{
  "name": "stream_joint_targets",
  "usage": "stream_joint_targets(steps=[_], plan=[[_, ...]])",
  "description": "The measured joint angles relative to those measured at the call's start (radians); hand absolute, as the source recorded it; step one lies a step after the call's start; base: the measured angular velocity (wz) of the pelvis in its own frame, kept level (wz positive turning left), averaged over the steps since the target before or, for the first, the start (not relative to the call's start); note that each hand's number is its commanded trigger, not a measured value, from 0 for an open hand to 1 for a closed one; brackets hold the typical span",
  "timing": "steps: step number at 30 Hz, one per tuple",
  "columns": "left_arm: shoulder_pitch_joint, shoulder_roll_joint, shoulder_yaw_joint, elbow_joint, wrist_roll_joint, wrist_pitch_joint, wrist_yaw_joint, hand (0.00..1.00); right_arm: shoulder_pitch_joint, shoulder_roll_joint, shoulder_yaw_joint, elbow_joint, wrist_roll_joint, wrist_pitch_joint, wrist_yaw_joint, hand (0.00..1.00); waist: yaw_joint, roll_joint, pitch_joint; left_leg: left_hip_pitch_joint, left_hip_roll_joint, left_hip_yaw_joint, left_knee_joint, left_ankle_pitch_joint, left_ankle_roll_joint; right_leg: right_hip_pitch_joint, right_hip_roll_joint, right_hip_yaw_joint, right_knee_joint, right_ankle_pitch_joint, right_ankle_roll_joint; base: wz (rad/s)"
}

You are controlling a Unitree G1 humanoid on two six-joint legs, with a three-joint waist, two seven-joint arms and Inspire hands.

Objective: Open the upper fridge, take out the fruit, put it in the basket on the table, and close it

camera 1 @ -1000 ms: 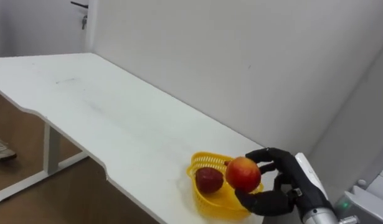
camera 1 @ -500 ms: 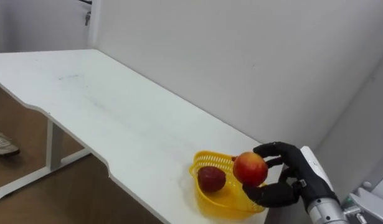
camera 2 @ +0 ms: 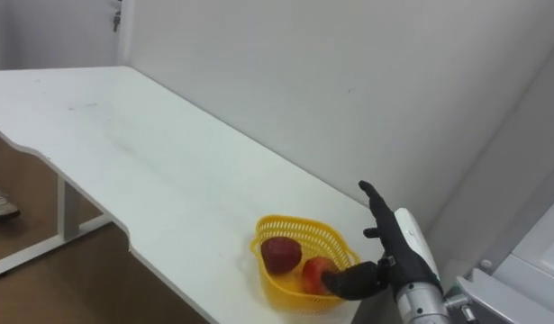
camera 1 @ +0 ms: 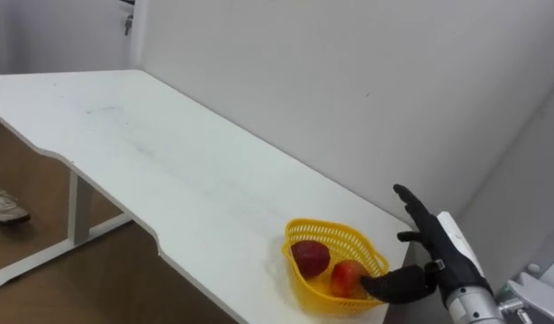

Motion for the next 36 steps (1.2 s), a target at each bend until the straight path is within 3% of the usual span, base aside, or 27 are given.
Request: stream_joint_targets(steps=[16,18,24,28,32,36], plan=[[0.003,-0.032,0.030,-0.005,0.001,-0.002,0.023,0.00,-0.002,-0.001,-0.002,-0.012,0.006,-0.004,-0.002,0.00,0.004,0.006,0.0018,0.001,0.002,0.014,-0.001,0.000,0.000,-0.006,0.003,0.010,0.001,0.002,-0.002,-0.02],[0.006,-0.050,0.062,-0.005,0.001,-0.005,0.024,0.00,-0.002,-0.001,-0.015,-0.031,0.002,-0.006,-0.001,0.00,0.001,0.014,0.0037,0.001,0.002,0.014,-0.001,0.000,0.000,-0.004,0.003,0.010,-0.001,0.003,-0.002,0.00],[0.016,-0.064,0.067,-0.006,-0.001,-0.007,0.033,0.00,-0.004,-0.001,-0.093,-0.106,0.003,-0.005,0.003,0.00,-0.006,0.039,-0.0006,0.004,0.003,0.011,0.000,0.000,0.000,-0.005,0.003,0.007,-0.001,0.003,-0.002,0.00],[0.016,-0.066,0.080,-0.015,-0.002,-0.021,0.033,0.00,-0.017,-0.002,-0.126,-0.155,0.000,-0.005,0.023,0.00,-0.022,0.051,0.0003,0.007,0.003,0.018,-0.002,0.000,0.001,-0.006,0.004,0.013,0.000,0.003,-0.001,-0.03],[0.017,-0.080,0.080,-0.018,0.001,-0.038,0.042,0.00,-0.021,-0.014,-0.165,-0.226,0.009,-0.005,0.023,0.00,-0.052,0.061,-0.0036,0.010,0.004,0.043,-0.001,0.000,0.001,-0.007,0.007,0.029,0.000,0.003,-0.001,-0.14],[0.019,-0.095,0.080,-0.012,0.001,-0.061,0.060,0.00,-0.020,-0.049,-0.174,-0.302,0.018,-0.027,0.038,0.00,-0.079,0.073,-0.0026,0.027,0.005,0.076,-0.001,0.001,0.001,-0.006,0.013,0.064,0.003,0.003,-0.001,-0.25]])
